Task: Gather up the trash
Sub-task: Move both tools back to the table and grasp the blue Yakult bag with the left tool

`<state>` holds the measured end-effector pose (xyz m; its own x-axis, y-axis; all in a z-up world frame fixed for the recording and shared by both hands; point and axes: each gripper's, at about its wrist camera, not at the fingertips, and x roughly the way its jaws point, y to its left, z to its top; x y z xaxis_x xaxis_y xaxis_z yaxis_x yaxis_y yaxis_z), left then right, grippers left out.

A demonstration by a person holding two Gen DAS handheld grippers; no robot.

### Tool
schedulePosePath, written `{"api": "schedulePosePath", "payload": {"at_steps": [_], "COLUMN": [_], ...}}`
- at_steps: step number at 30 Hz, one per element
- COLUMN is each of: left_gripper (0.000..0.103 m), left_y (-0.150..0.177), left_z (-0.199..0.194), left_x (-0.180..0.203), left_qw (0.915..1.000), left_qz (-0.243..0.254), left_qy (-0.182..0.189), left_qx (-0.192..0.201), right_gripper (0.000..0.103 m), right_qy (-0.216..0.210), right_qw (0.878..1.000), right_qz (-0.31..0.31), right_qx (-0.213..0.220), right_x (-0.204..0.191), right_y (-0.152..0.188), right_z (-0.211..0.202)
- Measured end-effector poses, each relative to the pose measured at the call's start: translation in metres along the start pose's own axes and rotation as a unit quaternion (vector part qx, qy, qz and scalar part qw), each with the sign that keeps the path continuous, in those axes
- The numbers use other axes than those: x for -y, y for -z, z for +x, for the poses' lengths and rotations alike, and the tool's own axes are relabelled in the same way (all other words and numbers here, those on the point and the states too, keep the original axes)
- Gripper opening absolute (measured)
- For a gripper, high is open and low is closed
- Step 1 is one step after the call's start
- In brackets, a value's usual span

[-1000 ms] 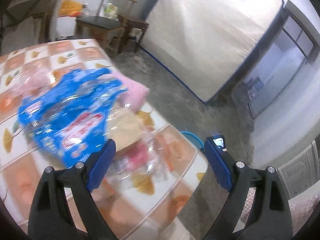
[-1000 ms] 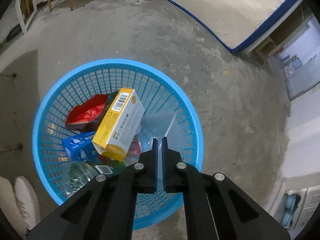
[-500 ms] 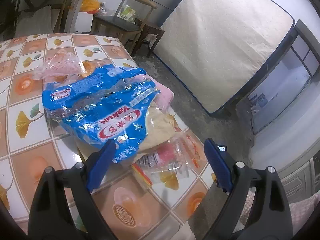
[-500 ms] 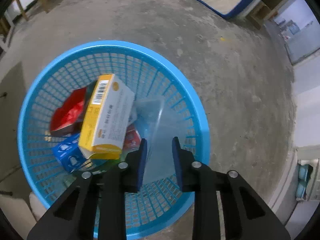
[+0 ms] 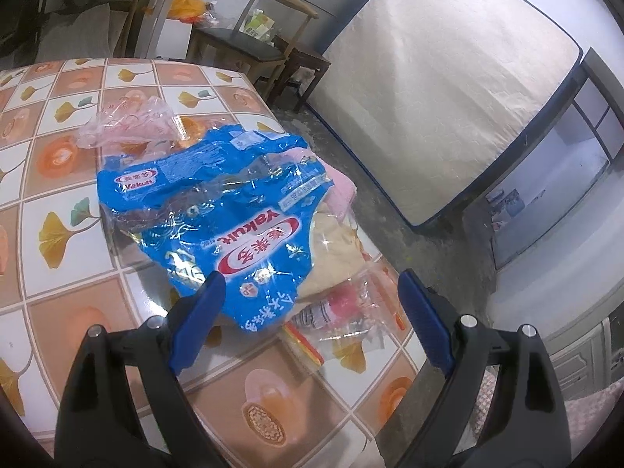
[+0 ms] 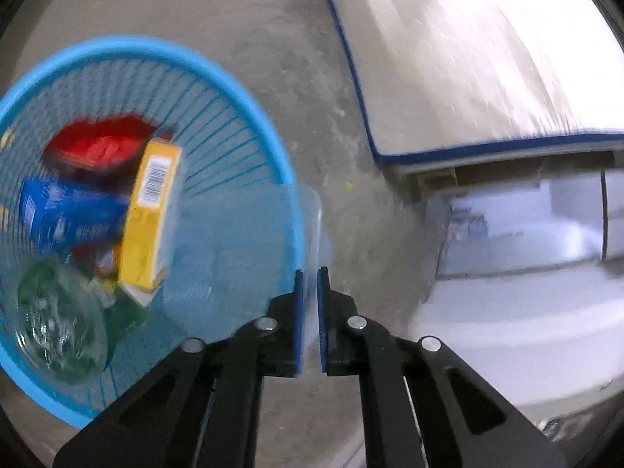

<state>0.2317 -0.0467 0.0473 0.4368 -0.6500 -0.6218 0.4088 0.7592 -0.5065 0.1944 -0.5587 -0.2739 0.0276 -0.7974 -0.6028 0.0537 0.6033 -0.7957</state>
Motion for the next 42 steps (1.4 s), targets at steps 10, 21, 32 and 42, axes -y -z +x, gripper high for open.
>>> {"api": "schedulePosePath", "payload": {"at_steps": [10, 21, 32, 42], "left_gripper": [0.086, 0.086, 0.090, 0.094], "left_y": [0.003, 0.012, 0.019, 0.020], "left_z": [-0.010, -0.021, -0.049, -0.074], "left_x": [0.000, -0.004, -0.032, -0.050], "left_qw": [1.0000, 0.9999, 0.9987, 0.9958], "left_qz": [0.002, 0.001, -0.003, 0.018], "left_qy": [0.001, 0.010, -0.023, -0.051], "left_qx": [0.009, 0.012, 0.045, 0.073], "right_gripper": [0.050, 0.050, 0.079, 0.089], "right_qy": [-0.230, -0.351, -0.422, -0.566], "right_qw": [0.946, 0.833, 0.783, 0.712], "right_qz": [0.227, 0.427, 0.424, 0.292], "right_qx": [0.000, -0.023, 0.168, 0.297], "right_x": [0.065, 0.105, 0.164, 0.147], "right_y": [0.041, 0.117, 0.056, -0.033], "right_z": [-0.026, -0.025, -0.187, -0.340]}}
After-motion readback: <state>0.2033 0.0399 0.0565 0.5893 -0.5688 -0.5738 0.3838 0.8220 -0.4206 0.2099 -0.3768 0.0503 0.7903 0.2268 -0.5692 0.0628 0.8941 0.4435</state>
